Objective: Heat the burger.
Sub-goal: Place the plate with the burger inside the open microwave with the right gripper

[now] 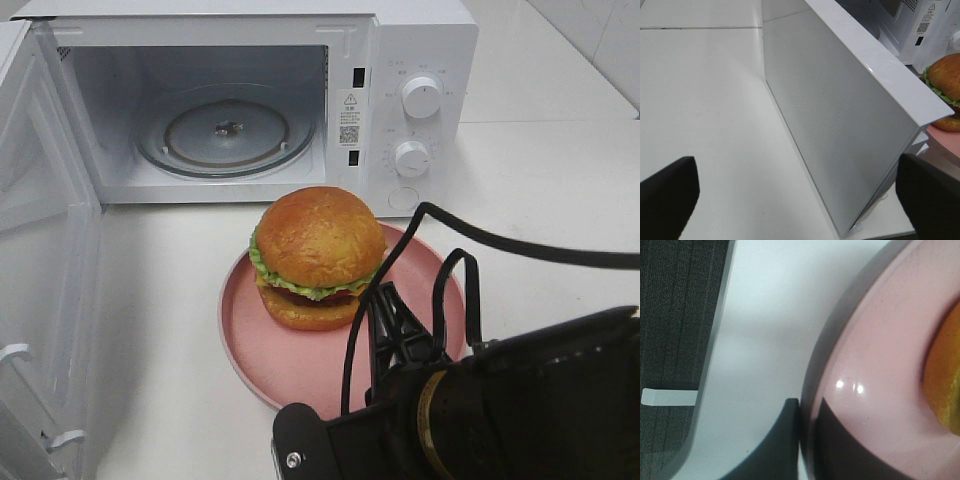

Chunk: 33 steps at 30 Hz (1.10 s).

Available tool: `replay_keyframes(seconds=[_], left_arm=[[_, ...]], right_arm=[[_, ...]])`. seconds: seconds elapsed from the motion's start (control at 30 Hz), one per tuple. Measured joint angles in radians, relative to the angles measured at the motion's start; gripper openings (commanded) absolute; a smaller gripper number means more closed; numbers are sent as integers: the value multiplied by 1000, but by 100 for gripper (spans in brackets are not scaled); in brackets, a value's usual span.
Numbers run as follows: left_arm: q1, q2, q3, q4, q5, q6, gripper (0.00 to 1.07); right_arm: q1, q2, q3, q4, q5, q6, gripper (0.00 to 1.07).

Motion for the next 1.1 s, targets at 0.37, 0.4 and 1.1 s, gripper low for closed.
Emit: replay_keyframes(seconds=[0.37, 0.4, 1.1], left_arm=[[0, 0, 0, 0, 0, 0, 100], [0, 0, 0, 0, 0, 0, 100], [0, 0, 0, 0, 0, 0, 100]], right_arm=[[-111, 0, -45, 44, -33, -126, 0], [-122, 0, -45, 70, -38, -185, 0], [-224, 1, -127, 289, -59, -567, 0]])
